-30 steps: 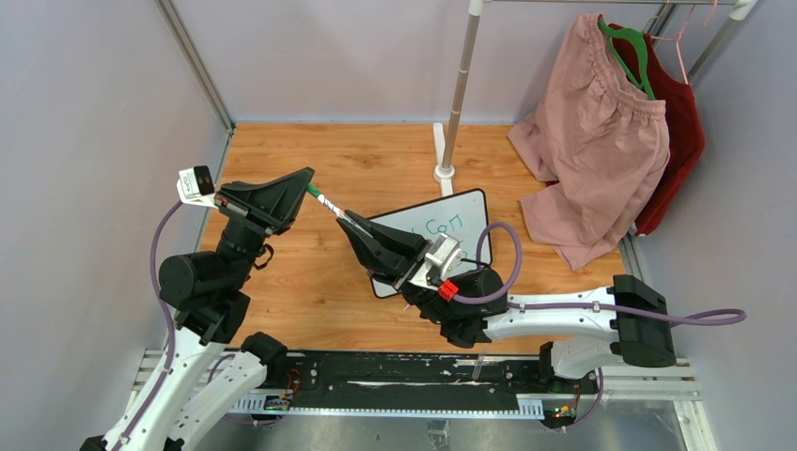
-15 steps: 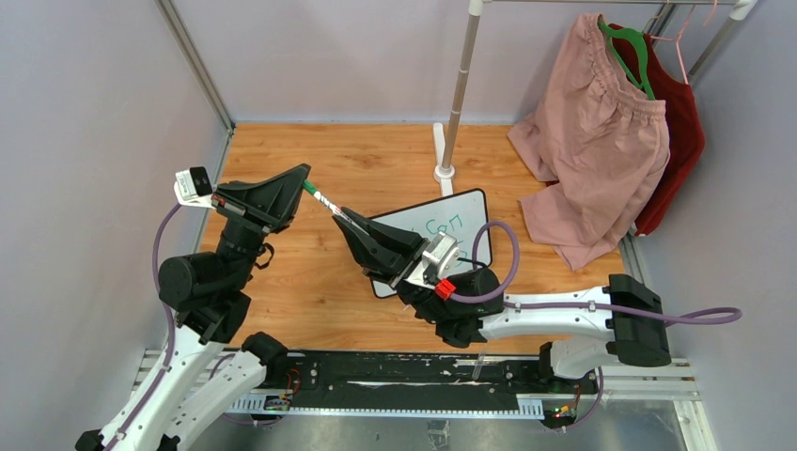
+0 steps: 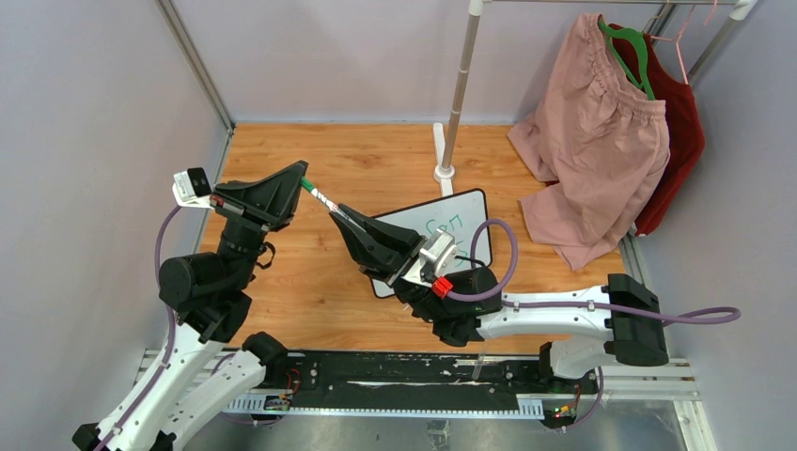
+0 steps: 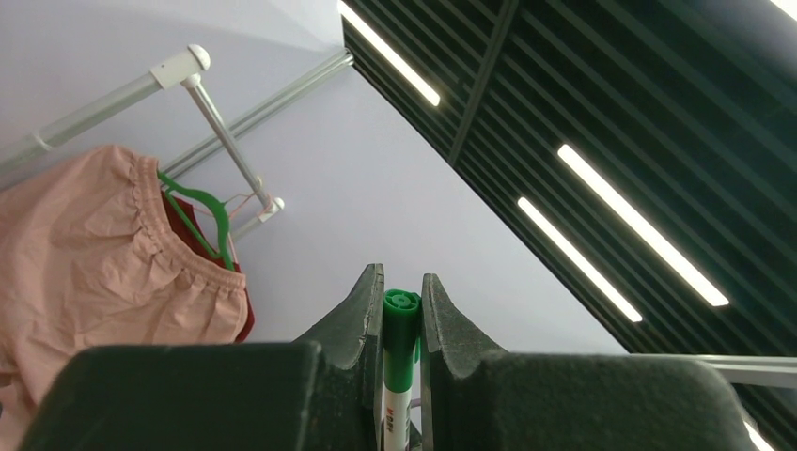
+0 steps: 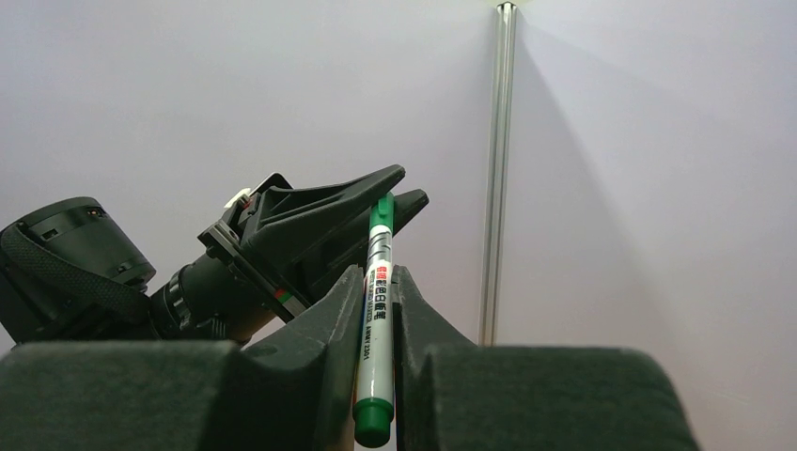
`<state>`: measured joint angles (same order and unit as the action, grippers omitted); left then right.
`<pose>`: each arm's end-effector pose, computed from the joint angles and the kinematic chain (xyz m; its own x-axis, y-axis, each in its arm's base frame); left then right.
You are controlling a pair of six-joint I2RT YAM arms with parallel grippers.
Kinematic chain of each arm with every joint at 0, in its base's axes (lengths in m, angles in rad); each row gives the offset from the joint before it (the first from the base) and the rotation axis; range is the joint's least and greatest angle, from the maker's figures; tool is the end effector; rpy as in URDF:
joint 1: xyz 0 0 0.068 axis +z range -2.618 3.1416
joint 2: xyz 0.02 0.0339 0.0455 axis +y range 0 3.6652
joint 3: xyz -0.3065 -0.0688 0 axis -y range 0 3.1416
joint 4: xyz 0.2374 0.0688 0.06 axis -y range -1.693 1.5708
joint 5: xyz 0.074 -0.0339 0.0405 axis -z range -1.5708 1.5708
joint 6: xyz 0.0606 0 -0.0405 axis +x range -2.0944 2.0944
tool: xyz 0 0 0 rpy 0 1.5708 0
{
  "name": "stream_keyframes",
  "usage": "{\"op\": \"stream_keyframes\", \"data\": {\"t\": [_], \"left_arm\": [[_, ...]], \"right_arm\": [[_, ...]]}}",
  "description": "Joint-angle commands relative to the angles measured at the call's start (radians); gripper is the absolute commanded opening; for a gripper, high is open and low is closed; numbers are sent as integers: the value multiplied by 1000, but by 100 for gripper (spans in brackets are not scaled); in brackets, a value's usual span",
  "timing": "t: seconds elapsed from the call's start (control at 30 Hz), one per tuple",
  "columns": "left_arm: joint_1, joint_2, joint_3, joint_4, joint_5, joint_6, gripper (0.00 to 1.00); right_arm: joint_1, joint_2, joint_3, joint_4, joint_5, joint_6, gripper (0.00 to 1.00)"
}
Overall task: Write a sentence on the whiteboard
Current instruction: Close the whiteboard marker at the center of the board.
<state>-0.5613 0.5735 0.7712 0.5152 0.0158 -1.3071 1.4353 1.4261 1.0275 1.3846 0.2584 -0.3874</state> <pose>0.0717 -0.0462 0.4733 -0.3793 -0.9018 -0.2072 0.6759 -0.1171 -0.7276 0.0547 0.2863 0.4905 0.4590 0.6628 -0.5916 -0.8268 0.5624 -0.0113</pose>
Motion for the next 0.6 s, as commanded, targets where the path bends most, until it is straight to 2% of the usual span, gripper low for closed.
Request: {"op": "stream_keyframes", "data": {"t": [0.0, 0.57], "left_arm": [[-74, 25, -17, -91, 165, 47, 0], [-216, 57, 8, -166, 99, 153, 0]], "right_arm": [[-4, 32, 72, -62, 36, -17, 0], [-6, 58, 132, -137, 82, -37, 0]]}}
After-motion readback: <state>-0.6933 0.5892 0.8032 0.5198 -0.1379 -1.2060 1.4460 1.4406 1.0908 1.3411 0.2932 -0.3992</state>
